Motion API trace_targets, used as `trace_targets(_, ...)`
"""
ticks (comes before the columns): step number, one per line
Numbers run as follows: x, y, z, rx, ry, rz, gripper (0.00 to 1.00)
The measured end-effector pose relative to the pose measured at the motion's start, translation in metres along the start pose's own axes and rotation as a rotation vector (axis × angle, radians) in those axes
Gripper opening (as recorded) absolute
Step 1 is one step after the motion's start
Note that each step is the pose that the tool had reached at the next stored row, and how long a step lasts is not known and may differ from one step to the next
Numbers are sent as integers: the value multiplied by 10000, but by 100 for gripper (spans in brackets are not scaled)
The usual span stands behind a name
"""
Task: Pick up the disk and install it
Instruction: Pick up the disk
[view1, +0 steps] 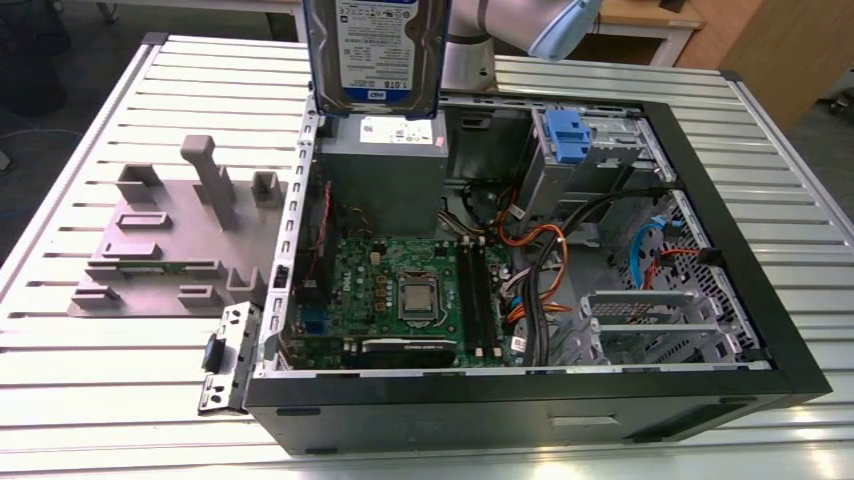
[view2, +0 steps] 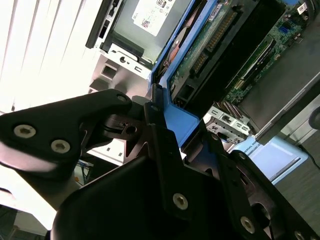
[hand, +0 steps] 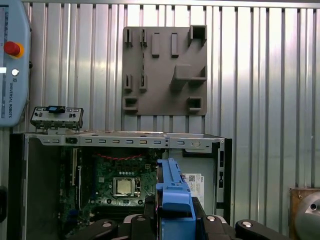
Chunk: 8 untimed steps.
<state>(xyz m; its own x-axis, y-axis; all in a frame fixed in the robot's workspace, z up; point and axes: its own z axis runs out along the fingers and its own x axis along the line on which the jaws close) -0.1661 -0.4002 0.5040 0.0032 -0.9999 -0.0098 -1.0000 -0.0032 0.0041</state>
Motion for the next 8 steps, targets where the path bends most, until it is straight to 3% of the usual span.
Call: trace_targets(8, 2, -4, 0, 0, 0, -1, 36)
